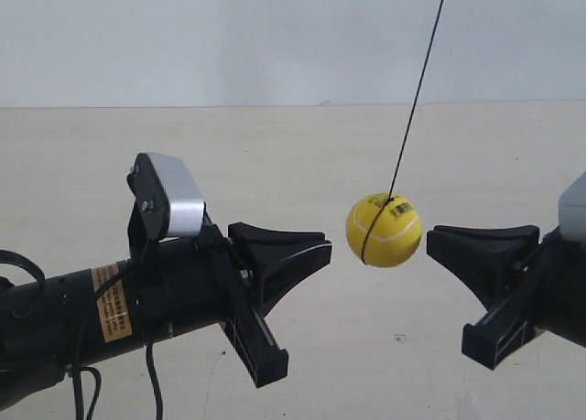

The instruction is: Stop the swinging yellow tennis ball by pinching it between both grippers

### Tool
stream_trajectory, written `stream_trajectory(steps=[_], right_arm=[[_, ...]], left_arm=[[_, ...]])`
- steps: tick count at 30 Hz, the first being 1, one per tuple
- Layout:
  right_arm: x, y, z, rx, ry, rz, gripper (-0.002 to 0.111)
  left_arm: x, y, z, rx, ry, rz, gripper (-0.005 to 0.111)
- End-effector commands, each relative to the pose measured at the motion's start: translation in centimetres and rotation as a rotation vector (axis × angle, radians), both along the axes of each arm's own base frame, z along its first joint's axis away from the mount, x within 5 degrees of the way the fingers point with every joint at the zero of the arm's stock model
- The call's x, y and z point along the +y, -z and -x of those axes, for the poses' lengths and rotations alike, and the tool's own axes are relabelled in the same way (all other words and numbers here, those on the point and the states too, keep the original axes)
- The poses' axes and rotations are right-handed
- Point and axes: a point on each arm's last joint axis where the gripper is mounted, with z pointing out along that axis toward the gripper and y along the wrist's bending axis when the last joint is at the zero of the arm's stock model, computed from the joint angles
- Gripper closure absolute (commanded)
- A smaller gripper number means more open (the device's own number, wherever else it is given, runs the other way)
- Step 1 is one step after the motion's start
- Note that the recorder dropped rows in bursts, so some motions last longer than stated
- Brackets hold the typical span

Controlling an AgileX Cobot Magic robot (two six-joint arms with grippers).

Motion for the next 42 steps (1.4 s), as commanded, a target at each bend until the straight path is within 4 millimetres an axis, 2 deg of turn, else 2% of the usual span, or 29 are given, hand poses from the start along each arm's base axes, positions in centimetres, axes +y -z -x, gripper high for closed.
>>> stream_trajectory(steps=[1,3,9,17,37,42], right_arm=[[0.2,-0.4,0.0,-0.012,-0.016,-0.044,0.108],[1.0,-0.7,0.6,-0.026,-0.103,-0.065,0.108],[1.8,-0.4,1.1,-0.007,-0.148,-0.044,0.108],[1.4,0.0,0.7,0.017,-0.085,-0.012,0.108],[1.5,-0.2,0.9,0.007,-0.108,-0.028,0.108],[1.0,0.2,0.4,0.033,-0.036,0.006,0.108]], left_arm=[[-0.1,-0.1,-0.2,-0.006,-0.018,0.008,0.102],[-0.2,0.0,0.0,-0.011,0.006,0.002,0.102],[-0.5,-0.1,0.6,0.007,0.080,0.016,0.102],[-0.6,0.4,1.2,0.004,0.143,-0.046,0.102],[-0.5,0.1,0.9,0.003,0.115,-0.014,0.102],[-0.5,0.4,0.9,0.010,0.113,-0.037,0.102]])
